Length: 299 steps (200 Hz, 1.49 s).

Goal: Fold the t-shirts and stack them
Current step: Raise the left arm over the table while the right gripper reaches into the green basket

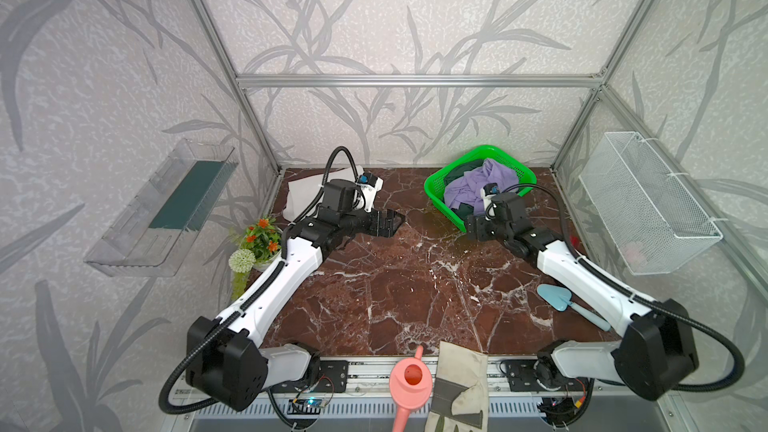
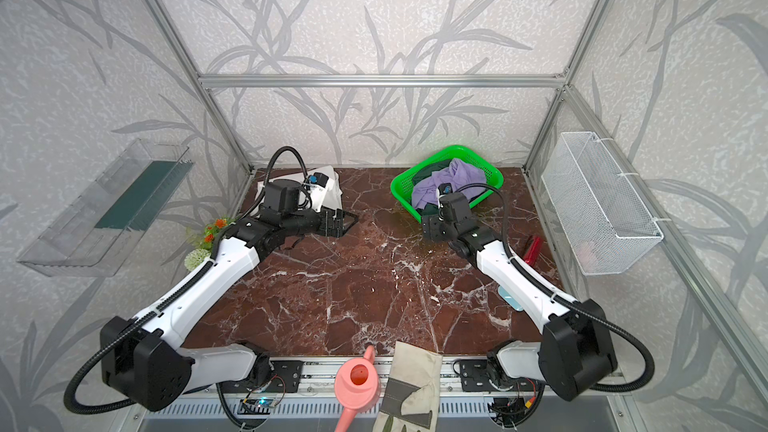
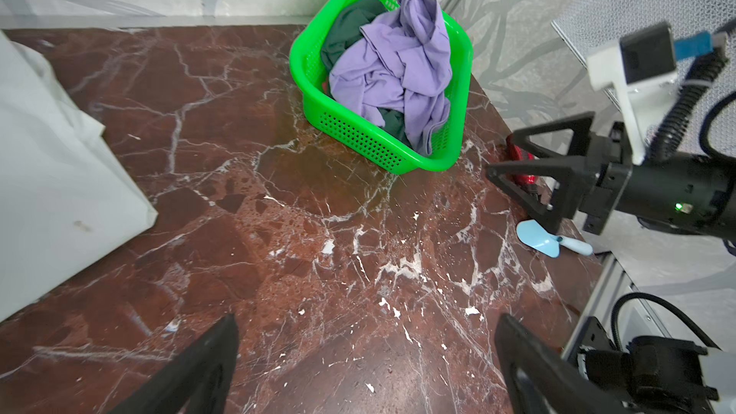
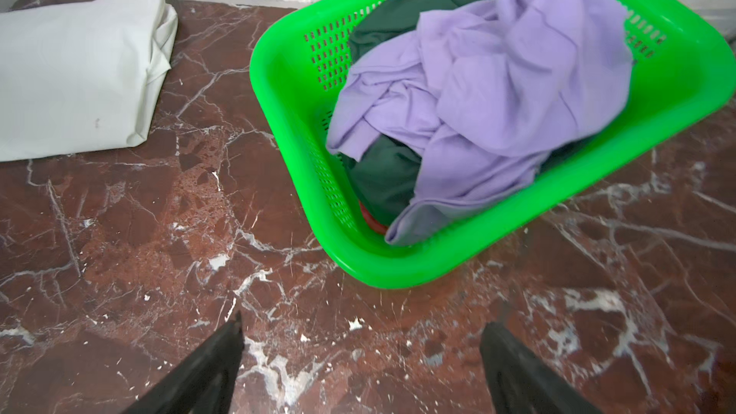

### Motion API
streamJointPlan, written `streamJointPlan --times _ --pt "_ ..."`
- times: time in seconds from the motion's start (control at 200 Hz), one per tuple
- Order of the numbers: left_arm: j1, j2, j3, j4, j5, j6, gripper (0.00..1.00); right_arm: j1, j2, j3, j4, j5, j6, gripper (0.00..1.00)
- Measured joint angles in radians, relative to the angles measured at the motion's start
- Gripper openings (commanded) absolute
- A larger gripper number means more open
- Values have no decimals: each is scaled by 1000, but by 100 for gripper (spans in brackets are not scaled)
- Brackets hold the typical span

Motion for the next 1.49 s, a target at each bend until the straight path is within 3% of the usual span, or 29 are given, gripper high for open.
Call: streamJointPlan --times 0.165,0.44,0.57,0.665,0.875,1.0,1.204,1.494 --pt "-14 79 7 64 37 -10 99 20 197 157 3 -10 -102 83" --pt "-53 102 -2 136 -31 -20 99 21 410 299 -10 -56 -212 76" --pt "-54 86 -17 131 -62 -19 99 21 448 313 -27 -63 -235 62" --pt "-54 66 -23 129 -79 -18 99 21 484 344 -36 -60 -242 59" --pt "-58 54 -23 126 -87 -18 99 21 540 373 -48 -19 -252 28" --pt "-58 54 -23 124 -95 -18 99 16 566 394 -46 -3 -259 19" --pt "-59 54 -23 119 -102 -18 99 -31 597 438 -63 11 -219 16" --pt "-66 54 -23 119 -98 -18 99 -171 786 711 -111 45 -203 15"
